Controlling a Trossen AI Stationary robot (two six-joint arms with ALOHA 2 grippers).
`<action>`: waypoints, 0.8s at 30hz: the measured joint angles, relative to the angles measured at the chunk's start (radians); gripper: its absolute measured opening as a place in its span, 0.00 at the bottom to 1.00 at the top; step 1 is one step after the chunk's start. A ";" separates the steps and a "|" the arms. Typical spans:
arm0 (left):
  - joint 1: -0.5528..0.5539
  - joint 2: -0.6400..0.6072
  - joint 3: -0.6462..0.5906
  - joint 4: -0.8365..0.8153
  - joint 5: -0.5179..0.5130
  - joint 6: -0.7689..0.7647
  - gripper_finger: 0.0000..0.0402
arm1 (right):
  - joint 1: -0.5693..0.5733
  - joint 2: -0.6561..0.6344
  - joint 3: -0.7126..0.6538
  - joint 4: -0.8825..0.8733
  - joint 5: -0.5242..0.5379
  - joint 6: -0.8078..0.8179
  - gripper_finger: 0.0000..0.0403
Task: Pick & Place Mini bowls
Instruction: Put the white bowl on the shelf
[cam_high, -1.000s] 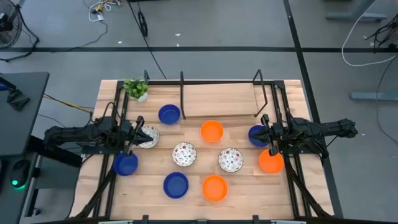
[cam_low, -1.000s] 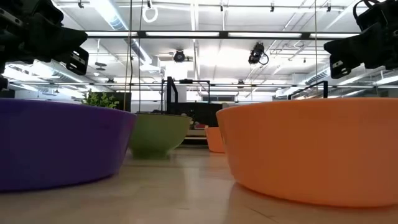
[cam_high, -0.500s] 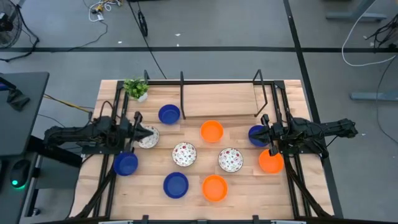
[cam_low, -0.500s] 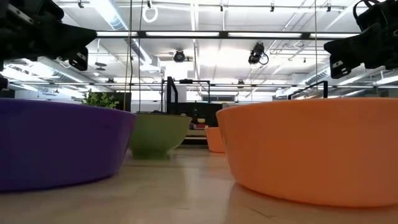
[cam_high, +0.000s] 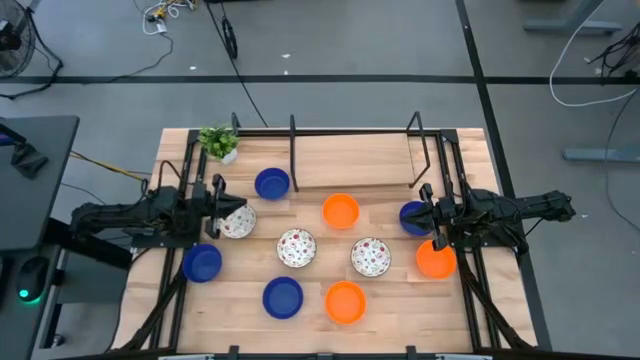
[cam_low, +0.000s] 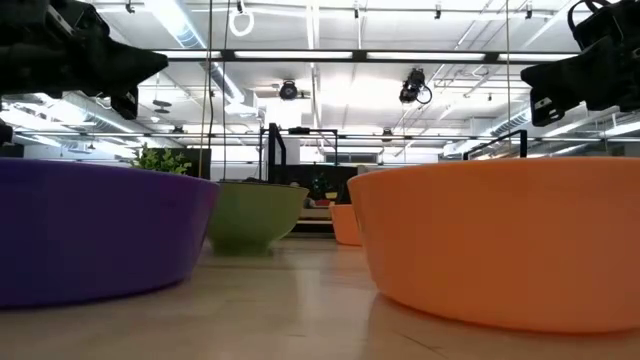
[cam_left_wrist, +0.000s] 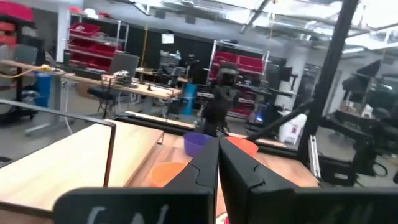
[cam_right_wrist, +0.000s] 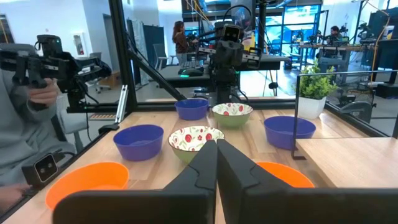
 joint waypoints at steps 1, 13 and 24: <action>0.000 0.000 0.000 0.003 -0.003 -0.003 0.05 | 0.000 0.000 0.000 0.000 0.000 0.000 0.03; -0.132 0.288 0.000 0.406 0.186 0.129 0.05 | 0.000 0.000 0.000 0.000 0.000 0.000 0.03; -0.269 0.951 0.274 0.589 -0.078 0.405 0.05 | 0.000 0.000 0.000 0.000 0.000 0.000 0.03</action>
